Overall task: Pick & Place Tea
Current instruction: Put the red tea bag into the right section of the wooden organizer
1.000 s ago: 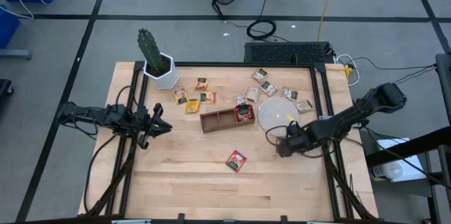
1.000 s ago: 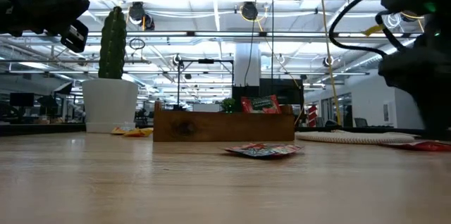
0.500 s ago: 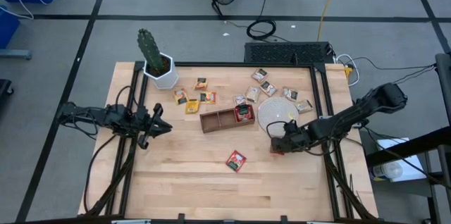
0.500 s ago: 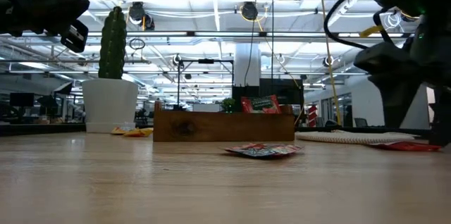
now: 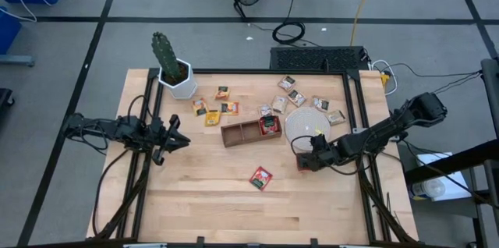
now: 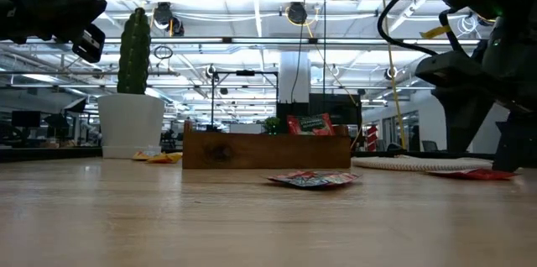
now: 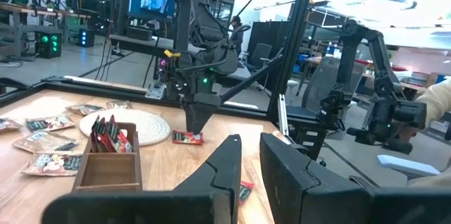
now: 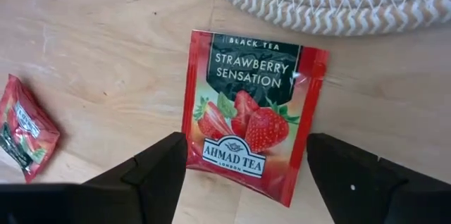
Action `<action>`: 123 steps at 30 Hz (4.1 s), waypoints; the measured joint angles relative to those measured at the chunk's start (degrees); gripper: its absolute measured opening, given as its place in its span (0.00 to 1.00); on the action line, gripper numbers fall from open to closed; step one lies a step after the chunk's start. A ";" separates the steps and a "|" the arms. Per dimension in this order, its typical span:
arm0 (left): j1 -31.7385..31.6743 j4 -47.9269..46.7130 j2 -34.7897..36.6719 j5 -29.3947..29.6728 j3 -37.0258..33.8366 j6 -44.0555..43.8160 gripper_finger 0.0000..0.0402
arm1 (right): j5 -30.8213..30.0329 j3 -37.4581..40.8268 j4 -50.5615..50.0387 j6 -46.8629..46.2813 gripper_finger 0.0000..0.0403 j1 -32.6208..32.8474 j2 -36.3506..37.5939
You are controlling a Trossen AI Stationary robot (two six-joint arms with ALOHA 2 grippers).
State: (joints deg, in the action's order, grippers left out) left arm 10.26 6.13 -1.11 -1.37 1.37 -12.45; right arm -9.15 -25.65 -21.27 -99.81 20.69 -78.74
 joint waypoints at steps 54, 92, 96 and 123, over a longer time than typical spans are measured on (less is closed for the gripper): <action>0.00 0.03 -0.01 0.00 0.02 0.00 0.14 | -0.44 -69.70 -62.79 50.01 0.60 -2.78 -29.43; 0.00 0.00 0.01 0.00 0.02 0.00 0.14 | 12.99 -38.01 -20.99 40.35 0.04 1.60 -23.47; 0.00 0.02 -0.01 0.00 0.02 0.00 0.14 | 5.15 -43.81 -22.76 43.01 0.04 3.69 -23.39; 0.00 0.02 -0.01 0.00 0.02 0.00 0.14 | -44.73 -33.86 11.10 106.80 0.04 -7.95 -23.28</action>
State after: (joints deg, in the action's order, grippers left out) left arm 10.26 6.15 -1.12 -1.37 1.39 -12.45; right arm -53.88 -59.51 -10.17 6.99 12.74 -102.02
